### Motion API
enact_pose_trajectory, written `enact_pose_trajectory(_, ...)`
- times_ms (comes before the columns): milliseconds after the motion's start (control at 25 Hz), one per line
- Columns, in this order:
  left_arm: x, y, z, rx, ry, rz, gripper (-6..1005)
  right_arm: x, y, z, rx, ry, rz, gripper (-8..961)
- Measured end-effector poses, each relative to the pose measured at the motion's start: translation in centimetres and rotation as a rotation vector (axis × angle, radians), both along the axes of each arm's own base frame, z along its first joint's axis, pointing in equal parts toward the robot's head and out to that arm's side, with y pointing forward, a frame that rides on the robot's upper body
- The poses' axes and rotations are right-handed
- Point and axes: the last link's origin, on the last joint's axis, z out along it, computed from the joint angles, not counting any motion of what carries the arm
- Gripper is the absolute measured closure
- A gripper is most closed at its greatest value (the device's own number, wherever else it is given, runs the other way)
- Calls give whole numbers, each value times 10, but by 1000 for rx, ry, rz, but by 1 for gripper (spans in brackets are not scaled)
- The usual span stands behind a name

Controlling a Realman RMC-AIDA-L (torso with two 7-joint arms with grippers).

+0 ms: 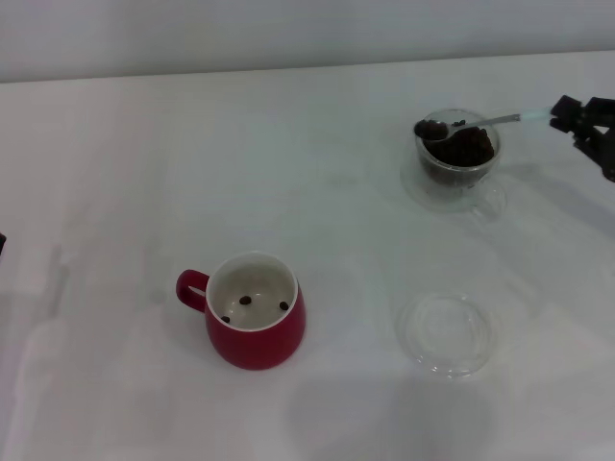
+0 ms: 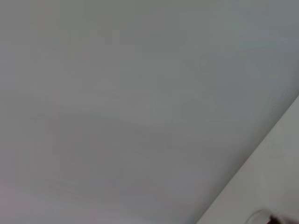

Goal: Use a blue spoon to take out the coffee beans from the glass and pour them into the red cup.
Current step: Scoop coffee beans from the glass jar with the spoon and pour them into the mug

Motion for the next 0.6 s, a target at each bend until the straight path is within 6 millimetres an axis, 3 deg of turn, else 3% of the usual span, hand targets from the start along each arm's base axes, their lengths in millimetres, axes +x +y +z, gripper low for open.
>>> enact_pose_trajectory(240,1,0,-1,0,-3,-3,273,-10,-6,-21,-21,33,31,814)
enact_pose_trajectory(600,4,1,-1,6,-13,-13,272,-40,-15,-53,-125,72,187,814)
